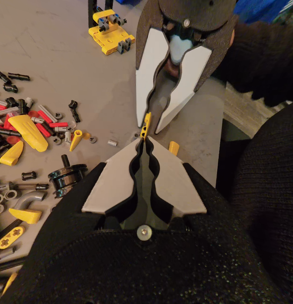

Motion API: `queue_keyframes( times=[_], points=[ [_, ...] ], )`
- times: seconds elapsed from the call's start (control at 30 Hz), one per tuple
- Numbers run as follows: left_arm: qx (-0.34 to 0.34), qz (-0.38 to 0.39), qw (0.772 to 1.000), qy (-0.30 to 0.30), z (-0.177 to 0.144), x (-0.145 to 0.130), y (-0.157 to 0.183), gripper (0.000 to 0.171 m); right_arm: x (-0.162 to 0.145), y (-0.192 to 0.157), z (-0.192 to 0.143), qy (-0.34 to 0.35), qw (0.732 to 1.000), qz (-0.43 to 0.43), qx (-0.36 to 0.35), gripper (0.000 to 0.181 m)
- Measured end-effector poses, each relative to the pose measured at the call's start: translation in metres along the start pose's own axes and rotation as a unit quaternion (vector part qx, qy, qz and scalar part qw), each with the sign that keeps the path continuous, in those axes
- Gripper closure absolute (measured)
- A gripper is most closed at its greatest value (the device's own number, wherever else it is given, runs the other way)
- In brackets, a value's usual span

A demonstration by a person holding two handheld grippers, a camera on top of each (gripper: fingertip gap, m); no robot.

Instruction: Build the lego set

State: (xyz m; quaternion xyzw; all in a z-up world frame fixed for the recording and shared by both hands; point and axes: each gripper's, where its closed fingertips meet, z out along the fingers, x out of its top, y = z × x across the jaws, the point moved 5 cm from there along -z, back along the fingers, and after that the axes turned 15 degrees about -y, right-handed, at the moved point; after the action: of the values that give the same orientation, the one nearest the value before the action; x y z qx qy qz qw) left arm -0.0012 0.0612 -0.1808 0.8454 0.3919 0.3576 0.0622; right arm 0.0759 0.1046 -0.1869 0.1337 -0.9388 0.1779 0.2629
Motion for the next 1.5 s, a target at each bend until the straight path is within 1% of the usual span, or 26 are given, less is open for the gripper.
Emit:
queue_keyframes(
  times=[0.03,0.07,0.13,0.2,0.23,0.27,0.3,0.37,0.43,0.5,0.57,0.63,0.67,0.77,0.9,1.0,1.1,1.2,1.23,1.3,1.37,1.5],
  points=[
    [-0.006,-0.003,1.000,0.005,-0.001,0.000,0.000,0.171,0.000,0.001,0.000,0.002,1.000,0.008,0.018,0.174],
    [-0.011,-0.007,1.000,0.006,-0.001,0.001,-0.001,0.171,0.000,0.004,0.001,0.001,0.998,0.028,0.048,0.174],
    [-0.016,-0.012,1.000,0.006,-0.001,0.001,-0.002,0.171,-0.001,0.008,0.001,0.005,0.989,0.103,0.110,0.173],
    [-0.020,-0.009,1.000,0.010,-0.002,0.002,-0.001,0.170,-0.003,0.005,-0.001,0.026,0.981,0.128,0.141,0.174],
    [-0.013,-0.006,1.000,0.011,-0.002,0.002,-0.001,0.161,-0.004,0.004,-0.002,0.036,0.978,0.142,0.152,0.174],
    [-0.006,0.002,1.000,0.014,-0.002,0.003,0.000,0.147,-0.004,0.007,-0.004,0.048,0.972,0.162,0.161,0.174],
    [-0.001,0.018,1.000,0.019,-0.002,0.004,0.003,0.140,-0.004,0.012,-0.005,0.060,0.966,0.187,0.170,0.174],
    [0.018,0.045,0.998,0.027,-0.002,0.008,0.007,0.136,-0.005,0.015,-0.007,0.075,0.953,0.220,0.196,0.174],
    [0.042,0.070,0.996,0.018,0.002,0.009,0.010,0.134,-0.005,0.012,-0.006,0.071,0.951,0.219,0.207,0.172],
    [0.086,0.094,0.992,0.004,0.006,0.009,0.009,0.128,-0.004,0.011,-0.005,0.073,0.952,0.216,0.204,0.169],
    [0.135,0.122,0.983,-0.014,0.011,0.008,0.008,0.126,-0.002,0.012,-0.006,0.081,0.955,0.214,0.189,0.159],
    [0.180,0.144,0.972,-0.037,0.016,0.006,0.004,0.126,0.001,0.017,-0.010,0.098,0.961,0.208,0.151,0.146],
    [0.205,0.151,0.966,-0.045,0.017,0.005,0.000,0.126,0.001,0.019,-0.012,0.101,0.965,0.203,0.128,0.142],
    [0.231,0.148,0.961,-0.033,0.012,0.006,-0.005,0.131,0.000,0.022,-0.016,0.093,0.978,0.172,0.071,0.132],
    [0.208,0.130,0.969,-0.025,0.008,0.007,-0.008,0.132,0.002,0.022,-0.019,0.089,0.987,0.129,0.019,0.125],
    [0.203,0.125,0.971,-0.017,0.006,0.008,-0.008,0.133,0.001,0.022,-0.019,0.084,0.989,0.119,0.005,0.125],
    [0.204,0.121,0.971,-0.018,0.006,0.008,-0.010,0.134,0.000,0.020,-0.018,0.078,0.990,0.116,0.008,0.125],
    [0.207,0.111,0.972,-0.013,0.004,0.008,-0.012,0.134,-0.004,0.018,-0.013,0.051,0.992,0.113,0.014,0.130],
    [0.209,0.104,0.972,-0.007,0.002,0.009,-0.013,0.134,-0.004,0.016,-0.013,0.051,0.993,0.109,0.013,0.132],
    [0.205,0.090,0.974,0.012,-0.003,0.011,-0.015,0.132,-0.007,0.012,-0.012,0.041,0.994,0.100,0.020,0.135],
    [0.200,0.073,0.977,0.035,-0.010,0.013,-0.018,0.129,-0.007,0.008,-0.011,0.039,0.995,0.091,0.032,0.144],
    [0.197,0.051,0.976,0.075,-0.022,0.014,-0.021,0.126,-0.005,-0.006,-0.007,0.038,0.994,0.073,0.072,0.145]
  ],
)
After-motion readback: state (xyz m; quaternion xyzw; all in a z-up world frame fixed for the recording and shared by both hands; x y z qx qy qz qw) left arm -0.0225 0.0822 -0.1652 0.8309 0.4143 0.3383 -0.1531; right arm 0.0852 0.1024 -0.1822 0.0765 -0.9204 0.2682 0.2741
